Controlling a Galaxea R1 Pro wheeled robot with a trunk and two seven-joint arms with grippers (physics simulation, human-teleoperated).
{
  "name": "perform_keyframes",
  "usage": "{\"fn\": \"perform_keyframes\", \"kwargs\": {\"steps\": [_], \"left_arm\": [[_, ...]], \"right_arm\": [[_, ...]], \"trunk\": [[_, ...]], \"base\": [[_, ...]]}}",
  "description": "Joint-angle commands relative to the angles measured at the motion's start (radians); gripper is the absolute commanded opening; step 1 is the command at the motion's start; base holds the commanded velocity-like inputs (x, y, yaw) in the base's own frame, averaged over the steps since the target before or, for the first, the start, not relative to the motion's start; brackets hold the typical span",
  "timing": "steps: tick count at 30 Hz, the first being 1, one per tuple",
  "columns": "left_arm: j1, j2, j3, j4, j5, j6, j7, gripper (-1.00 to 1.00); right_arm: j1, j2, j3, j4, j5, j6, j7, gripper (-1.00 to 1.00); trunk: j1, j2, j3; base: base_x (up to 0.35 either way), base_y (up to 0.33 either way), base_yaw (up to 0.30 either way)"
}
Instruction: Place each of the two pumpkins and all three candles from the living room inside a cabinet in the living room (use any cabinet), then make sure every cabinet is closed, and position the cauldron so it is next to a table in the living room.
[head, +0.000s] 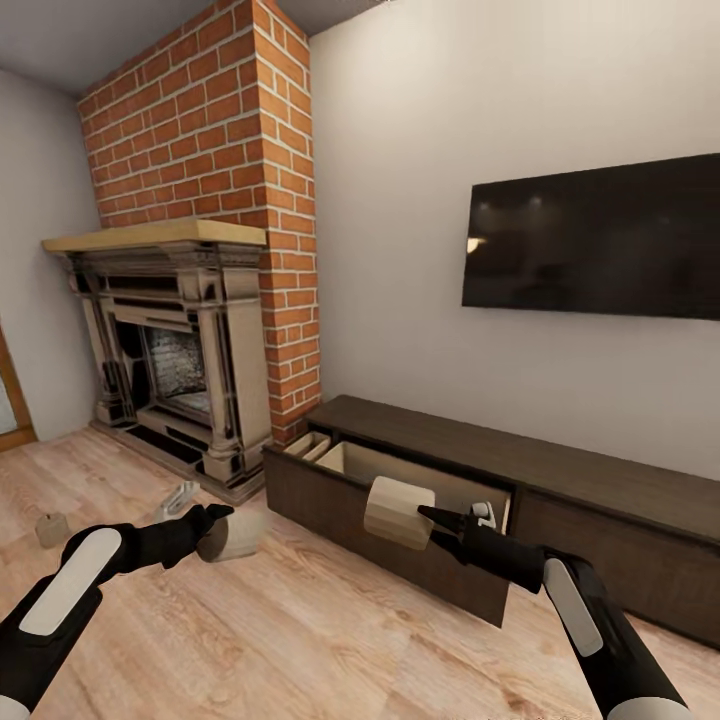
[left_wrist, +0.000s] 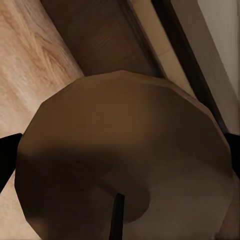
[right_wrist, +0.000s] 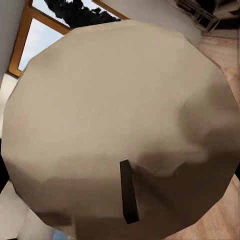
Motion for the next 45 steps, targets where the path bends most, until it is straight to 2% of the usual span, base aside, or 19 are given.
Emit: {"fn": "perform_keyframes", "kwargs": {"steps": [1, 14, 21, 28, 45], "left_arm": [[0.000, 0.001, -0.001, -0.001, 0.011, -0.001, 0.009, -1.00], [0.000, 0.000, -0.001, -0.001, 0.011, -0.001, 0.009, -1.00], [0.000, 0.001, 0.002, -0.003, 0.013, -0.001, 0.009, -1.00], [0.000, 0.007, 0.006, -0.003, 0.044, -0.001, 0.009, -1.00], [0.000, 0.010, 0.006, -0.003, 0.048, -0.001, 0.009, -1.00]], "right_arm": [[-0.001, 0.000, -0.001, 0.000, 0.000, 0.004, 0.003, -1.00], [-0.001, 0.000, -0.001, 0.000, 0.000, 0.004, 0.003, -1.00], [-0.001, -0.001, -0.001, 0.001, 0.000, 0.004, 0.003, -1.00], [-0.001, -0.001, -0.001, 0.002, 0.000, 0.004, 0.002, -1.00], [-0.001, -0.001, -0.001, 0.000, 0.002, 0.004, 0.002, -1.00]], "trunk": [[0.000, -0.001, 0.000], [0.000, -0.001, 0.010], [0.000, -0.001, 0.016], [-0.027, 0.048, 0.044], [-0.092, 0.167, 0.099]], "base": [[0.000, 0.180, -0.251], [0.056, 0.246, -0.251], [0.010, 0.040, -0.251], [0.000, 0.002, -0.251], [0.000, 0.000, -0.036]]}}
